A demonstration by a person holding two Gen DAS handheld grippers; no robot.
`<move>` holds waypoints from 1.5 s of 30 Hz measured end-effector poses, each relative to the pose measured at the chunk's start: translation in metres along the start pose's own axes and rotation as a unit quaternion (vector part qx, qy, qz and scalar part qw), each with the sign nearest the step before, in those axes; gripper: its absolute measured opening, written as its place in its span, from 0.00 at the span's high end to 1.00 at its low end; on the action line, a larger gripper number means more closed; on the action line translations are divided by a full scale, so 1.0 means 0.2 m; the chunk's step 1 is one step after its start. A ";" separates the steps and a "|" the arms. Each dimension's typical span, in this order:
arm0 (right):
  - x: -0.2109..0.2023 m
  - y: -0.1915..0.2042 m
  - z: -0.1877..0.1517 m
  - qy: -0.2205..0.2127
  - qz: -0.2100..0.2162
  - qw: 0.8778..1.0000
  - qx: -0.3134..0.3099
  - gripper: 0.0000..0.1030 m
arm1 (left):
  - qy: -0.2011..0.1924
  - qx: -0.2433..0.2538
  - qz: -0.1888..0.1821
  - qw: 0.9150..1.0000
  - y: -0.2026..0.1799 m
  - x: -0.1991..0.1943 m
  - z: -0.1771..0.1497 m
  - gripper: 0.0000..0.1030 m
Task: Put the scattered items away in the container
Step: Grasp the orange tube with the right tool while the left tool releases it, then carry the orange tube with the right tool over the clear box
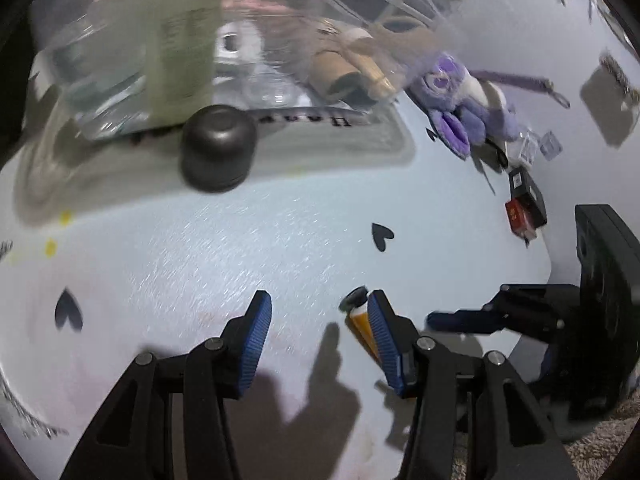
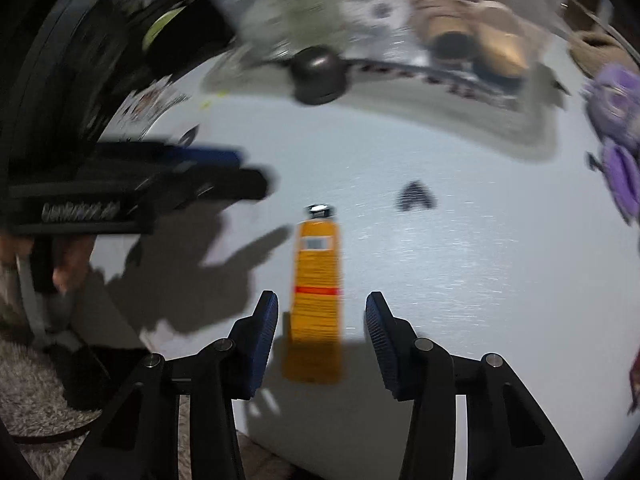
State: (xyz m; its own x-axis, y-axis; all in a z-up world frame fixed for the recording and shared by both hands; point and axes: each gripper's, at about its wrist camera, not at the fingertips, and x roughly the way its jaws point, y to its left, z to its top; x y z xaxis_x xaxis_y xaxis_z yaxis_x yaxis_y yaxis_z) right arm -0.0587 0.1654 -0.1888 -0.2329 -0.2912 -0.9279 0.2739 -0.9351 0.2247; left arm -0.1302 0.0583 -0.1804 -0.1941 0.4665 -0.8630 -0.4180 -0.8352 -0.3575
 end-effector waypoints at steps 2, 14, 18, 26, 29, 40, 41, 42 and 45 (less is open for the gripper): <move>0.05 0.03 0.01 0.006 -0.010 1.000 -0.007 0.54 | 0.010 0.026 0.008 1.000 -0.04 0.04 0.01 0.52; 0.06 -0.11 -0.01 0.017 -0.033 0.999 0.002 0.54 | 0.040 0.064 0.045 0.996 -0.07 0.14 -0.01 0.51; 0.03 -0.13 -0.02 0.018 -0.030 0.999 -0.015 0.54 | 0.042 0.066 0.050 0.996 -0.07 0.15 -0.04 0.51; 0.08 -0.01 0.03 0.027 -0.034 0.991 -0.128 0.56 | 0.035 0.059 0.047 0.997 -0.07 0.15 -0.03 0.52; 0.09 0.00 0.04 0.016 -0.038 0.991 -0.130 0.69 | 0.032 0.052 0.046 0.997 -0.06 0.15 -0.03 0.52; -0.16 -0.05 0.09 -0.013 0.000 0.997 -0.076 0.70 | -0.016 0.027 0.049 0.998 -0.01 -0.06 0.01 0.52; -0.24 -0.06 0.12 -0.025 0.007 0.997 -0.068 0.70 | -0.025 0.025 0.050 0.998 -0.01 -0.10 0.02 0.52; -0.33 -0.09 0.15 -0.039 0.012 0.997 -0.061 0.70 | -0.030 0.023 0.051 0.998 0.00 -0.12 0.03 0.52; -0.63 -0.15 0.30 -0.092 0.022 0.995 -0.044 0.70 | -0.047 0.015 0.056 0.997 0.03 -0.20 0.05 0.52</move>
State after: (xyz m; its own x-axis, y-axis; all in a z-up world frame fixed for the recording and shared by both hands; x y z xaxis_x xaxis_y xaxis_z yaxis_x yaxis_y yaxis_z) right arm -0.0924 0.2177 -0.0601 -0.3838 -0.3714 -0.8454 0.3664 -0.9016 0.2298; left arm -0.1337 0.0368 -0.1443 -0.3225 0.3981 -0.8588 -0.4150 -0.8749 -0.2497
